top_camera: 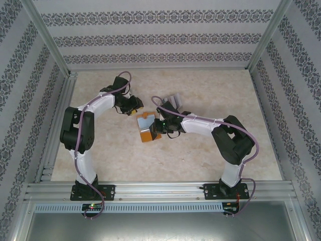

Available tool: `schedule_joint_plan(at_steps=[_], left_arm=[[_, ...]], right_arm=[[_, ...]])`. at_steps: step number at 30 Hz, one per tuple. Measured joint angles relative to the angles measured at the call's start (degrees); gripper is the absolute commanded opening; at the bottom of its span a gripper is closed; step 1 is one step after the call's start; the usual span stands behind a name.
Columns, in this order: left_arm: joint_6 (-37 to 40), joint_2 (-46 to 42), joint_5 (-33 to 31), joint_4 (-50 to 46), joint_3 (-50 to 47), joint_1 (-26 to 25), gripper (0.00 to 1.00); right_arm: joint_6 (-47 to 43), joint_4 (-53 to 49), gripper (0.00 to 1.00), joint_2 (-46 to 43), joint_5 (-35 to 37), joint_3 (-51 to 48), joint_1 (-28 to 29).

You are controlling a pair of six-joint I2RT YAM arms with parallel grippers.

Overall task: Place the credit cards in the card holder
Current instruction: Press the card holder at the center of the table, then rotate the card holder at the center of the table.

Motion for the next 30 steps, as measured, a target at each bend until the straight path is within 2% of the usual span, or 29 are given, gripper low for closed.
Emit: schedule_joint_plan(at_steps=[7, 18, 30], left_arm=[[7.3, 1.2, 4.3, -4.4, 5.7, 0.0, 0.44], [21.7, 13.2, 9.2, -13.8, 18.5, 0.0, 0.45], [32.7, 14.5, 11.3, -20.8, 21.2, -1.8, 0.44]], right_arm=[[-2.0, -1.8, 0.02, 1.5, -1.0, 2.1, -0.7], [-3.9, -2.3, 0.03, 1.8, -3.1, 2.1, -1.5], [-5.1, -2.9, 0.03, 1.8, -4.1, 2.1, -2.3]])
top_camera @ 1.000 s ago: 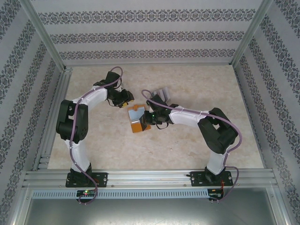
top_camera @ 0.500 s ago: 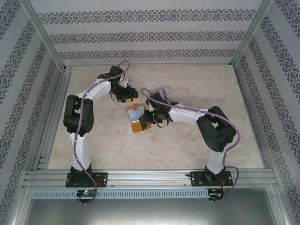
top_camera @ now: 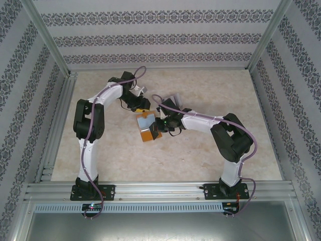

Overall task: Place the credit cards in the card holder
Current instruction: Rotate the card holder at the center of the table.

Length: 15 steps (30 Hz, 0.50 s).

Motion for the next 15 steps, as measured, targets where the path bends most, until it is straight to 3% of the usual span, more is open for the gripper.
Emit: schedule_joint_plan(at_steps=[4, 10, 15], left_arm=[[0.9, 0.3, -0.3, -0.9, 0.0, -1.2, 0.38], [1.7, 0.8, -1.2, -1.7, 0.0, -1.4, 0.03], [0.2, 0.4, -0.8, 0.3, -2.0, -0.8, 0.0]], right_arm=[[-0.2, -0.1, 0.03, 0.0, -0.1, 0.0, -0.3], [-0.5, -0.8, 0.03, 0.0, -0.5, 0.0, -0.9], [-1.3, -1.5, 0.04, 0.0, -0.7, 0.0, -1.3]])
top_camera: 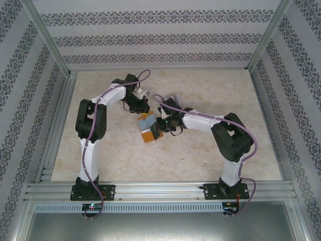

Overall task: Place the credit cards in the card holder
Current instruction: Rotate the card holder at the center of the table.

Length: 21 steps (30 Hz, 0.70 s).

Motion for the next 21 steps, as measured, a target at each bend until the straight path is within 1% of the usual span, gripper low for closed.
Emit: schedule_joint_plan(at_steps=[3, 7, 12, 16, 21], left_arm=[[-2.4, -1.9, 1.3, 4.0, -5.0, 1.3, 0.0], [-8.5, -6.7, 2.8, 13.0, -16.5, 3.5, 0.0], [-20.4, -13.5, 3.8, 27.6, -33.3, 5.0, 0.0], [-30.1, -17.9, 3.4, 39.6, -44.0, 5.0, 0.0], [-42.2, -24.8, 0.1, 57.0, -57.7, 4.9, 0.0]], right_arm=[[-0.2, -0.4, 0.04, 0.0, -0.5, 0.0, -0.6], [-0.2, -0.4, 0.04, 0.0, -1.3, 0.0, -1.6], [0.3, 1.4, 0.04, 0.0, -3.0, -0.5, -2.4], [1.7, 3.7, 0.04, 0.0, -4.5, -1.3, -2.9], [4.6, 8.9, 0.04, 0.1, -6.8, -4.4, -3.2]])
